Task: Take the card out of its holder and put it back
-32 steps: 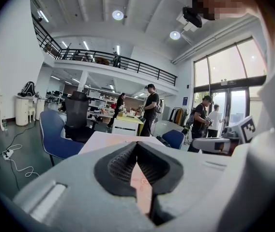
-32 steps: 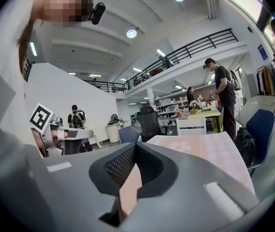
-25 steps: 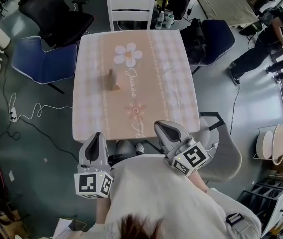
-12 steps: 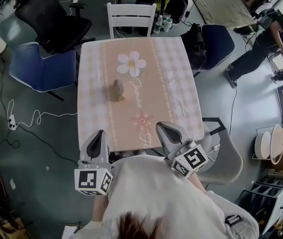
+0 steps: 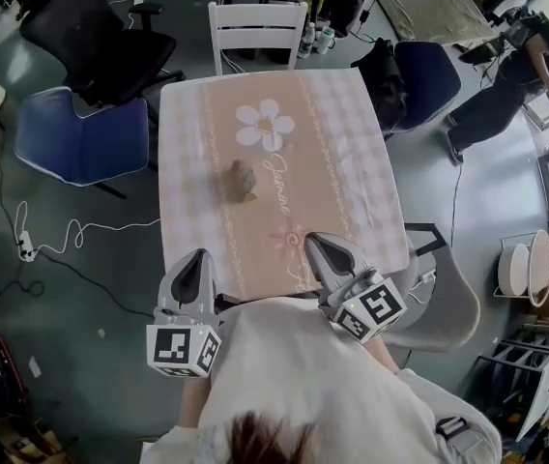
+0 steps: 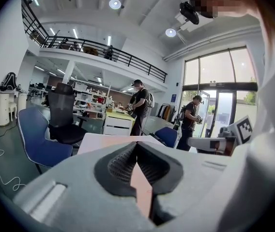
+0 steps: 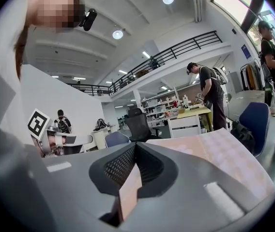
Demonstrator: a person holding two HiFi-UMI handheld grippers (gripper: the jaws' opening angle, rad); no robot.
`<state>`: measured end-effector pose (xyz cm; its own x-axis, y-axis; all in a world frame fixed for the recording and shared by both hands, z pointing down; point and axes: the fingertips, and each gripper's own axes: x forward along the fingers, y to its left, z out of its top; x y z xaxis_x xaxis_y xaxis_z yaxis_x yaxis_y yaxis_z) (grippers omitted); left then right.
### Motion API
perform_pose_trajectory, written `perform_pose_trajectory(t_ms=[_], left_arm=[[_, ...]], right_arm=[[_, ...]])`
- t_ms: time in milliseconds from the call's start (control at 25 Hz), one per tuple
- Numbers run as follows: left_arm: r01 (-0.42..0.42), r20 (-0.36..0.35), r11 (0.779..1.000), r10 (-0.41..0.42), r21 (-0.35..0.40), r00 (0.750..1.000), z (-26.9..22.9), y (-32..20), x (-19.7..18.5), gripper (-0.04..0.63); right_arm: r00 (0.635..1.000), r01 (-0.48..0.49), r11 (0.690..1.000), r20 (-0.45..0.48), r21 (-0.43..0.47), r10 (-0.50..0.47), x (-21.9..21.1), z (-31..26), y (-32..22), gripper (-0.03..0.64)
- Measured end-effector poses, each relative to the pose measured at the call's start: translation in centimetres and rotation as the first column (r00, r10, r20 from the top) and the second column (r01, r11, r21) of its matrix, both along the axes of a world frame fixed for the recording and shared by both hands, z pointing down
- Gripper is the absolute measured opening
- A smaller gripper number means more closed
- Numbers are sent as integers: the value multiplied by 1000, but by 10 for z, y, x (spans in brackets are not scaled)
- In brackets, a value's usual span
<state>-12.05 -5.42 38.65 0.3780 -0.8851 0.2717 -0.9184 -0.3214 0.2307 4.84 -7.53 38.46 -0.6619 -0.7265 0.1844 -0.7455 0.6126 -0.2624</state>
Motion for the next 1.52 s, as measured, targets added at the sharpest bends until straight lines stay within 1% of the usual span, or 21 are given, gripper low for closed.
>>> perform_pose_trajectory(t_ms=[120,240,400,560,760,880,960,1160,1520], left_arm=[[-15,-2,1000,15,-2,1000,3,-3,-7,0],[-13,-1,1000,13,-3,1000,7,-4,-16,0],[-16,0,1000,16,-24,1000,16,-2,-23,0],[-18,-27,999,17,-38,999,20,0,-18,0],[-27,-20,998,26,-57,999,23,-3,-12,0],[-20,-34,998,18,-63,999,22,-3,-7,0],[-31,-32,997,29,-69,999,23,-3,-3,0],[-50,-25,997,49,-65,999,23,-3,1,0],[-64,-51,996,61,-60,997,25,-2,0,0]], right_arm=[[1000,-3,1000,6,-15,3,-13,7,-1,-2],[1000,20,1000,-6,-9,-20,-27,10,-2,-2],[999,30,1000,-19,-6,-31,-38,12,-2,-2],[999,25,1000,-30,-11,-25,-37,15,-4,-2],[1000,-1,1000,-3,-21,0,-30,15,-14,-2],[1000,13,1000,-16,-22,-13,-29,15,-19,-2],[999,22,999,-22,-24,-23,-31,16,-20,-2],[999,31,999,-24,-25,-32,-36,17,-20,-2],[999,30,999,-30,-26,-31,-42,18,-17,-2]])
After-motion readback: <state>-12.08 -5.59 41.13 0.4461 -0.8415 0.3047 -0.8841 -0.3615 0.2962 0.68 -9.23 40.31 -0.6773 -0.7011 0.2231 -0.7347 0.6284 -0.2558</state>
